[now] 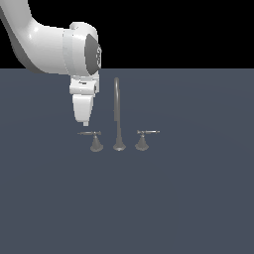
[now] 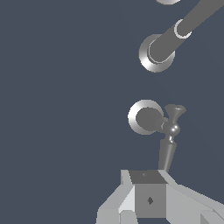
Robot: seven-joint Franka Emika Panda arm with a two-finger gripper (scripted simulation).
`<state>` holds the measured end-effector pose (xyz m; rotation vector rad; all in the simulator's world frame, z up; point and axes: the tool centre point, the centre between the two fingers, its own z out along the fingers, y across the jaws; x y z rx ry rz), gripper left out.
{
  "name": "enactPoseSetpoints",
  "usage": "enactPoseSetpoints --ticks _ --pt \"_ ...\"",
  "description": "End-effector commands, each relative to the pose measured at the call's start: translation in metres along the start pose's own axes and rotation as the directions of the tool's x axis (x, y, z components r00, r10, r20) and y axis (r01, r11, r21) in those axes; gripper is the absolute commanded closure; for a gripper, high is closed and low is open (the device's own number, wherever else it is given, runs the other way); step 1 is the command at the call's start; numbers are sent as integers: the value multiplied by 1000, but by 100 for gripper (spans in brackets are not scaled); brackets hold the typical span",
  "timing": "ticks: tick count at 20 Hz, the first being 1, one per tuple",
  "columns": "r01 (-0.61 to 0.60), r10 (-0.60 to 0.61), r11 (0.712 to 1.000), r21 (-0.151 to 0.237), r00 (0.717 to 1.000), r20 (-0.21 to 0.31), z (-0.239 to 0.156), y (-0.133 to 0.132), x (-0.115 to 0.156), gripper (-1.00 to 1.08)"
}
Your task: Turn on the faucet by rotating a designated handle.
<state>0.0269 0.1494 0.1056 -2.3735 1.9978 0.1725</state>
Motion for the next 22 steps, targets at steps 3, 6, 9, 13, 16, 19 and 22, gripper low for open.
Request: enactPoseSetpoints --ticks 3,6,9,13,16,19,22 --pt "-69 70 997 25 996 -51 21 -9 0 108" --pt "-98 100 994 39 992 -74 30 -12 0 108" --pt "-116 121 992 51 989 -90 36 -15 1 108" --pt "-127 133 990 58 986 -100 40 -16 1 108" --pt "-127 133 990 58 986 -100 40 -16 0 108" --pt "-127 132 990 58 986 -100 40 -13 -1 108" --pt "-127 132 990 58 986 -100 41 -5 -7 108"
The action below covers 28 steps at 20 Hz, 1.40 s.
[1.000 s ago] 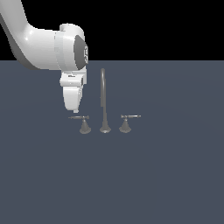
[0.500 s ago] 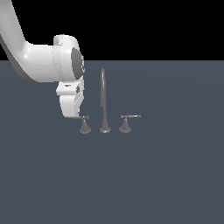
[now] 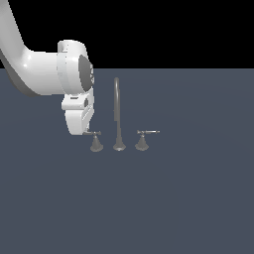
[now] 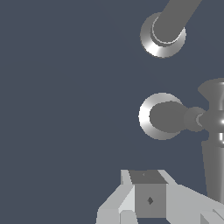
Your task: Turn on the faucet by rotating a designated handle.
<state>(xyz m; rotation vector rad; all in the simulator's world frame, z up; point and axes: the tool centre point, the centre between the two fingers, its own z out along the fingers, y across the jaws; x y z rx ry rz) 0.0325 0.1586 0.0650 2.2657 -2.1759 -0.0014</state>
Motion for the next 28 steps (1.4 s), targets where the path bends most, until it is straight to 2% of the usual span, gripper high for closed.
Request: enactPoseSetpoints --ticks 1,8,9,10,27,28 --pt "0 0 1000 0 1000 0 0 7 -4 108" --pt "0 0 1000 1 1000 0 0 29 -13 108" --pt "0 0 1000 1 1000 0 0 29 -13 108" --pt "-4 4 1000 18 1000 -1 -4 19 -9 108" --pt "-1 1 1000 2 1000 0 0 72 1 108" --pt "16 -16 1000 12 1000 8 -3 66 -12 108"
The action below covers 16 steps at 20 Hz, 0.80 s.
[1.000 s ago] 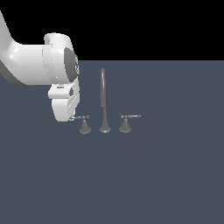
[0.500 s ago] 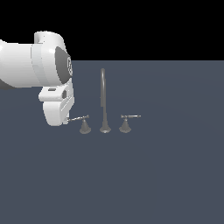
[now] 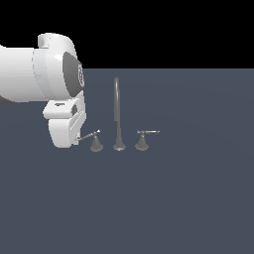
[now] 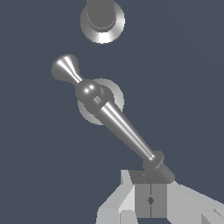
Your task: Turn on the faucet by rotating a designated handle.
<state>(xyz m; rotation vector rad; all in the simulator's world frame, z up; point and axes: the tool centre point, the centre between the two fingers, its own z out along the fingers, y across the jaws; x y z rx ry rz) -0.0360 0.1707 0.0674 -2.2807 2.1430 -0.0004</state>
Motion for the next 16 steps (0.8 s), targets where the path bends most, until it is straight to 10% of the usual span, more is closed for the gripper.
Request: enactPoseSetpoints --ticks 1,16 --pt "-8 8 1000 1 1000 -1 -1 0 8 108" --pt "1 -1 1000 -3 1000 3 0 16 50 108"
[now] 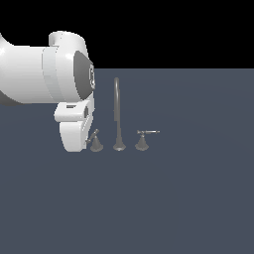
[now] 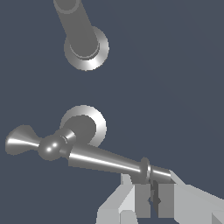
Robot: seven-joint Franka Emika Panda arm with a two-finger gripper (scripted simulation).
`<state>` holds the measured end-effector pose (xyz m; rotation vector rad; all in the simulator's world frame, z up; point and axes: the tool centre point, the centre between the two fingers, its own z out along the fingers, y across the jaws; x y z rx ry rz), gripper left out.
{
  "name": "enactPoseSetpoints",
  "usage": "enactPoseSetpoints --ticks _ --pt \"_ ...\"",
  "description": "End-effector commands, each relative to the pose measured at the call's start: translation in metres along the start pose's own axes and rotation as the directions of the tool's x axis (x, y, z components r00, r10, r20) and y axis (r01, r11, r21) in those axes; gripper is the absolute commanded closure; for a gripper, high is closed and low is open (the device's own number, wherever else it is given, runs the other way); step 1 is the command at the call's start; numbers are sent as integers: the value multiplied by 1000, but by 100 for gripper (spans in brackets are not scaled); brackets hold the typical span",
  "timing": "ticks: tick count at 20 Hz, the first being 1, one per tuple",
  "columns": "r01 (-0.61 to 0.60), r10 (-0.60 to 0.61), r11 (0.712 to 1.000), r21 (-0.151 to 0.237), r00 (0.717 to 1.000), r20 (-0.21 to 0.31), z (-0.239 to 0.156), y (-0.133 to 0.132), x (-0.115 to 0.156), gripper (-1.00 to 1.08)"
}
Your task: Turn on the faucet by rotating a designated handle.
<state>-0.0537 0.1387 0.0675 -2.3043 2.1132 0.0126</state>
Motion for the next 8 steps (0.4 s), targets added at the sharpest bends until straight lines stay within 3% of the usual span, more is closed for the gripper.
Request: enactPoseSetpoints --ticks 1,8 --pt "-27 27 1000 0 1000 -7 0 -5 26 108" --pt "-46 46 999 -5 999 -16 1 -10 67 108"
